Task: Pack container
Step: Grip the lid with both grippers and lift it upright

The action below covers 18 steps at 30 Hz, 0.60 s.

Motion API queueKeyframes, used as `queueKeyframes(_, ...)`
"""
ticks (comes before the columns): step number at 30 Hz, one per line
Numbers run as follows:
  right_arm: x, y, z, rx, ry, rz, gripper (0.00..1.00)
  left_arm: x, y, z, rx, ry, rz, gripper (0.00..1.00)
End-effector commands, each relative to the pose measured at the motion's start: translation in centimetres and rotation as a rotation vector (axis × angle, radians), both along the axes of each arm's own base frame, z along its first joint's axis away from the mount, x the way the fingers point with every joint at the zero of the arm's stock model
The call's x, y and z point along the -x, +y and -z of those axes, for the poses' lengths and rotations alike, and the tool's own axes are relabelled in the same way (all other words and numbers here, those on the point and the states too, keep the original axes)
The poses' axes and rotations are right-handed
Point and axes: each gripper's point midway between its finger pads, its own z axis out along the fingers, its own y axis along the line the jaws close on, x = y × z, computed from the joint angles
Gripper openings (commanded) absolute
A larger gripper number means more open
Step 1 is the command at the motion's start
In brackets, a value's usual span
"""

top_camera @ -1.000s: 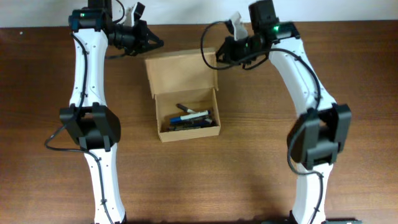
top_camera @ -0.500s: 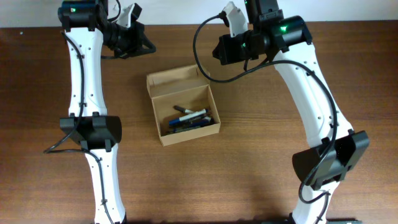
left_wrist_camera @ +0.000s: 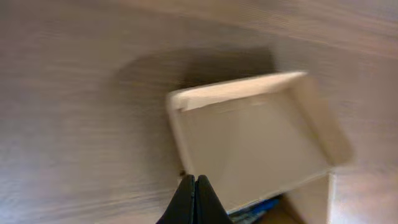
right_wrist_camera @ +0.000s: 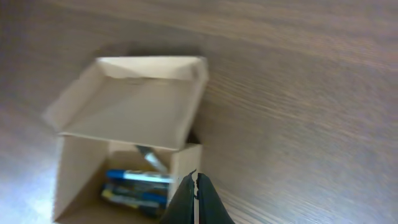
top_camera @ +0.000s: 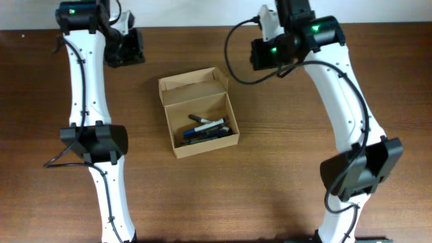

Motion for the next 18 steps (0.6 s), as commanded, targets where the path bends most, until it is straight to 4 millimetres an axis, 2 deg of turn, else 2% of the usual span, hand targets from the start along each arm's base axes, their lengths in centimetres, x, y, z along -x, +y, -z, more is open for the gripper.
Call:
queueKeyframes(1,-1.0,-1.7,5.3,-0.006,0.129,0.044,0.04,1.4,3.2,4.3,-0.062,0.165,-0.104,0.01)
queueKeyframes(2,-1.1,-1.9,6.0,-0.008,0.146,0.048,0.04,2.0,3.6,5.4,-0.063,0.211,-0.110,0.02)
queueKeyframes(3,-1.3,-2.1,7.8,-0.001,0.183,0.054,0.04,3.4,4.3,7.7,-0.071,0.303,-0.121,0.02)
queueKeyframes(5,-1.4,-2.1,9.5,0.005,0.216,0.054,0.04,4.4,4.5,9.8,-0.065,0.370,-0.125,0.02)
queueKeyframes(7,-1.4,-2.0,10.9,0.008,0.243,0.052,0.04,4.7,4.2,11.3,-0.040,0.397,-0.116,0.02)
queueKeyframes(8,-1.5,-1.6,12.1,-0.009,0.269,0.048,0.04,4.6,3.4,12.1,0.008,0.394,-0.089,0.02)
queueKeyframes(11,-1.6,-0.9,14.6,-0.051,0.327,0.054,0.04,4.3,1.5,13.7,0.114,0.385,-0.067,0.02)
queueKeyframes(18,-1.9,0.5,17.2,-0.122,0.366,0.027,0.04,3.0,-1.9,16.3,0.328,0.332,-0.063,0.02)
